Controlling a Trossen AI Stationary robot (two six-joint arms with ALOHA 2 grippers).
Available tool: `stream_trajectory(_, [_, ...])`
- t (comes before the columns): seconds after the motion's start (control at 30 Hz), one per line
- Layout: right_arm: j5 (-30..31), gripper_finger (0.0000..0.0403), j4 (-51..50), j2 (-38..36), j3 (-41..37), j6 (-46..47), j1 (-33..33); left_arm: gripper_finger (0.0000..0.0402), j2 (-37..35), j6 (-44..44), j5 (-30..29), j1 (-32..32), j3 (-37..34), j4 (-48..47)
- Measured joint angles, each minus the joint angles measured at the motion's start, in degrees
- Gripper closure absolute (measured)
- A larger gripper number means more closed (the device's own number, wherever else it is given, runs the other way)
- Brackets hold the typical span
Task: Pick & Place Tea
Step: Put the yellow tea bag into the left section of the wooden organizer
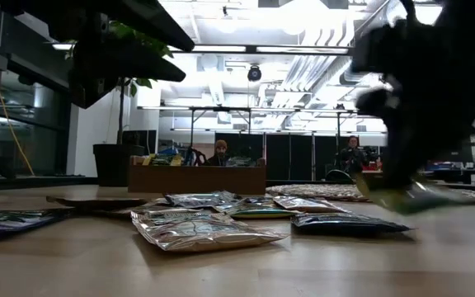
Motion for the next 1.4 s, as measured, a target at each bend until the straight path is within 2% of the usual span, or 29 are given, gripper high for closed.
stream_trajectory(0.27, [7.7,0.0402,-7.4,-0.1,11.3,-10.6,-3.9,0.0264,0.0,0.4,0.7,5.0,0.0,0.2])
stream_trajectory(0.43, [11.9,0.0402,-9.8,-0.2,16.9,-15.5,-6.5,0.0263,0.0,3.2,7.8,11.0,0.0,1.2])
stream_trajectory(0.6, [14.3,0.0402,-12.4,-0.2,21.0,-18.3,-8.8,0.0263,0.0,5.3,11.8,16.1,0.0,2.0])
stream_trajectory(0.77, [15.6,0.0402,-13.8,-0.2,23.0,-20.6,-9.9,0.0263,0.0,10.5,13.2,19.4,0.0,4.2])
stream_trajectory(1.03, [15.9,0.0402,-14.5,-0.3,23.1,-21.5,-10.3,0.0263,0.0,27.9,15.8,23.3,0.1,11.9])
stream_trajectory(1.23, [16.4,0.0402,-14.4,-0.3,23.1,-21.5,-10.3,0.0263,0.0,29.2,22.9,26.0,0.1,15.6])
stream_trajectory(1.4, [16.5,0.0402,-14.4,-0.3,23.1,-21.5,-10.3,0.0263,0.0,29.2,23.7,27.7,0.1,15.9])
